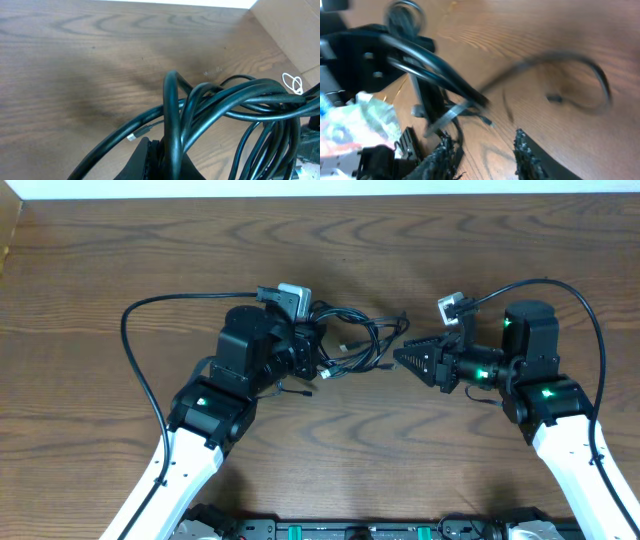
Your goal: Untangle cables
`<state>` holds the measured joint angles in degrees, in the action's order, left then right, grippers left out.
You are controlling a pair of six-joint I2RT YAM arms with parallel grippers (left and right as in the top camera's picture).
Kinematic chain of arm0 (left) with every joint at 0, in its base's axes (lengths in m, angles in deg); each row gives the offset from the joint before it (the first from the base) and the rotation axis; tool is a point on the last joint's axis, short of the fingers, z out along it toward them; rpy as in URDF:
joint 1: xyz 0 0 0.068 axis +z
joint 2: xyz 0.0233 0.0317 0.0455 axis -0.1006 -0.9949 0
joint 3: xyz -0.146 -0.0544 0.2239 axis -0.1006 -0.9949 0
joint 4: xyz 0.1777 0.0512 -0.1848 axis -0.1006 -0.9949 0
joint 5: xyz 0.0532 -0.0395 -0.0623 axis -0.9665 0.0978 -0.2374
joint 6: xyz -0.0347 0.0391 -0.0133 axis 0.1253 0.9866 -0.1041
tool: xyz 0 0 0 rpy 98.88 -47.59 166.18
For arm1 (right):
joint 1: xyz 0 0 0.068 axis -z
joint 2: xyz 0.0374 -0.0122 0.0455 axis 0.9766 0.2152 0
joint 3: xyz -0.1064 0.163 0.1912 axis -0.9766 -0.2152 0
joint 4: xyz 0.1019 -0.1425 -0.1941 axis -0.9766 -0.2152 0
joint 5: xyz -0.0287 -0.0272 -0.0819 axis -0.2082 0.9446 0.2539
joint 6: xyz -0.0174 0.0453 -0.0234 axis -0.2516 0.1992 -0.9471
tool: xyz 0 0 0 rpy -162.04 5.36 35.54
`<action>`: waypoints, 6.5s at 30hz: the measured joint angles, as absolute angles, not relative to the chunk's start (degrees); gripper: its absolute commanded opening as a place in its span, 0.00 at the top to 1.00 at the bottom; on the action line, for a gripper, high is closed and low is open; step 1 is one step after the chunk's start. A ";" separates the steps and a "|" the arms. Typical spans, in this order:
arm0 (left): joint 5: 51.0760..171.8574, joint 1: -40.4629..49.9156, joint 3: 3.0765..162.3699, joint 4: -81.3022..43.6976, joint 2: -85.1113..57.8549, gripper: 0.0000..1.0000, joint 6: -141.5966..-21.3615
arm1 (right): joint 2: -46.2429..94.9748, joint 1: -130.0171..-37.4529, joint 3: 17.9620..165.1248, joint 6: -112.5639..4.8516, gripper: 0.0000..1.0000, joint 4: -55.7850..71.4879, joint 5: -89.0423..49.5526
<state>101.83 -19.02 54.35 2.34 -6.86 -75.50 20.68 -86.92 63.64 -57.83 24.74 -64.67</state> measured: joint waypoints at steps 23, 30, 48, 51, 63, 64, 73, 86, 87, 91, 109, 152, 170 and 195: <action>121.96 -18.98 54.35 1.30 -9.77 0.92 -78.34 | 20.66 -93.52 63.64 -63.58 0.99 31.69 -39.43; 130.26 -19.04 54.35 0.22 -9.86 0.92 -78.47 | 20.66 -95.05 63.64 -58.93 0.99 31.75 -14.27; 125.26 -19.02 54.35 -1.07 -9.88 0.92 -78.26 | 20.66 -91.94 63.64 -56.28 0.78 28.32 -1.26; 122.20 -19.02 54.35 -0.17 -9.88 0.92 -77.95 | 20.55 -91.94 63.64 -56.22 0.74 27.21 -9.16; 120.95 -19.02 54.35 7.24 -9.88 0.92 -67.20 | 6.54 -91.94 63.64 -55.95 0.55 25.28 -34.33; 120.93 -19.02 54.35 8.51 -9.88 0.92 -66.91 | 5.75 -91.94 63.64 -55.71 0.54 24.82 -35.69; 120.67 -19.02 54.35 15.37 -9.88 0.92 -78.43 | 5.32 -91.94 63.62 -40.52 0.35 10.70 -41.26; 120.49 -19.68 54.35 15.48 -9.88 0.92 -96.88 | 13.62 -96.27 63.64 -21.99 0.60 18.62 -43.19; 120.41 -20.27 54.35 15.46 -9.88 0.92 -97.69 | 15.26 -97.19 63.62 -20.70 0.76 19.71 -42.49; 120.10 -21.97 54.35 15.17 -9.99 0.92 -98.63 | 18.98 -98.30 63.66 -18.64 0.99 21.68 -38.64; 120.56 -22.91 54.29 13.40 -10.99 0.77 -100.11 | 20.88 -95.79 64.21 -24.81 0.99 11.69 -19.54; 105.35 -22.37 54.31 1.40 -15.21 0.15 -96.18 | 21.47 -87.92 63.32 -41.11 0.99 54.37 -72.08; 117.13 -23.11 54.31 3.79 -19.26 0.08 -135.94 | 21.49 -87.92 63.32 -41.40 0.99 53.96 -72.41; 105.74 -28.09 54.31 -1.13 -22.25 0.92 -144.24 | 21.49 -87.92 63.32 -37.79 0.99 51.95 -72.72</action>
